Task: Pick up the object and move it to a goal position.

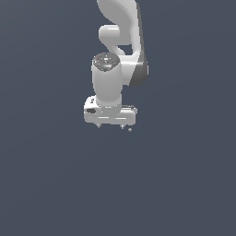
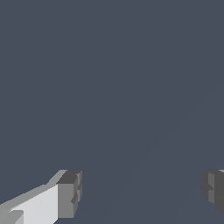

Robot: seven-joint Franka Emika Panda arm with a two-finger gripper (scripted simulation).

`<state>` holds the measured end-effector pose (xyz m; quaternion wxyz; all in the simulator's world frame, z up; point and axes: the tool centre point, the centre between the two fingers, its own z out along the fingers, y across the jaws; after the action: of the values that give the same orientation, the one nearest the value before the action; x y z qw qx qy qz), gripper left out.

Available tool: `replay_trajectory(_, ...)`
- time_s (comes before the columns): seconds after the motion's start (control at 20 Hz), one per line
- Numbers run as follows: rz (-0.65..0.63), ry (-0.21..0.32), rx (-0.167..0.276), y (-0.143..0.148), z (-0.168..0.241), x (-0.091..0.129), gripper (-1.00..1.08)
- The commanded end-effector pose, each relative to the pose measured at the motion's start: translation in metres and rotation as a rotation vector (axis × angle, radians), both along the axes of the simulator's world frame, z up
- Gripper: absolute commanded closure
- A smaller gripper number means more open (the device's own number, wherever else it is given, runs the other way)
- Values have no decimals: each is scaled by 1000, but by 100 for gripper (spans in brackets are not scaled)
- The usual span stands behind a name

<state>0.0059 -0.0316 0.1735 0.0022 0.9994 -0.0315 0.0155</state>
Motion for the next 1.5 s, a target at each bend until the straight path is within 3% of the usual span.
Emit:
replay_trajectory(0.0,0,0,0,0,0,0,-92)
replay_trajectory(0.75,31,10,-2,1,-6,-2,-92)
replay_trajectory(1.45,-139,16,10,34,-39,-21,-92)
